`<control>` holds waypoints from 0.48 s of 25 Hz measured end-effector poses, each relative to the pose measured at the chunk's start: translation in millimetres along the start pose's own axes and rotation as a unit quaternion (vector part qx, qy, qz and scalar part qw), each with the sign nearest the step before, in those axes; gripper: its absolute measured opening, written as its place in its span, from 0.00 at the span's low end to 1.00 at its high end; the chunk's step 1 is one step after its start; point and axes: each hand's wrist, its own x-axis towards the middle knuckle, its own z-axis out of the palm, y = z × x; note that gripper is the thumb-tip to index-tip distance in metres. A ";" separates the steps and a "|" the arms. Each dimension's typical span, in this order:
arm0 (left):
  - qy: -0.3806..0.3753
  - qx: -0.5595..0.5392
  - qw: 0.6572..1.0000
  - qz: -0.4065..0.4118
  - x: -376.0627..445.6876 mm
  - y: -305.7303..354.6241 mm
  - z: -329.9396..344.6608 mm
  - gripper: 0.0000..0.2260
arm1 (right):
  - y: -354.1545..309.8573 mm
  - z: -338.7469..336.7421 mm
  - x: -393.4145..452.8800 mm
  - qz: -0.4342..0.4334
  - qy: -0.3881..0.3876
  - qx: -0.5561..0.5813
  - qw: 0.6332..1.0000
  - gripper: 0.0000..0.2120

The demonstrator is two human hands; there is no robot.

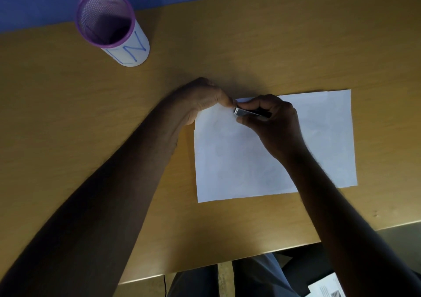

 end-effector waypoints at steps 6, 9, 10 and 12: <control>0.003 0.009 1.000 -0.007 2.9 -1.5 1.1 0.26 | 3.5 0.4 -2.9 -0.025 0.016 -0.018 0.999 0.11; 0.014 0.015 1.000 -0.006 1.3 -1.1 2.1 0.23 | 3.0 3.6 -12.0 -0.080 -0.015 -0.078 0.994 0.10; 0.016 0.019 1.000 -0.003 1.4 -1.2 1.9 0.23 | 3.1 4.1 -15.2 -0.101 -0.021 -0.091 0.991 0.10; 0.017 0.023 1.000 -0.001 0.5 -1.3 1.6 0.24 | 3.4 2.1 -17.3 -0.101 -0.026 -0.066 0.992 0.11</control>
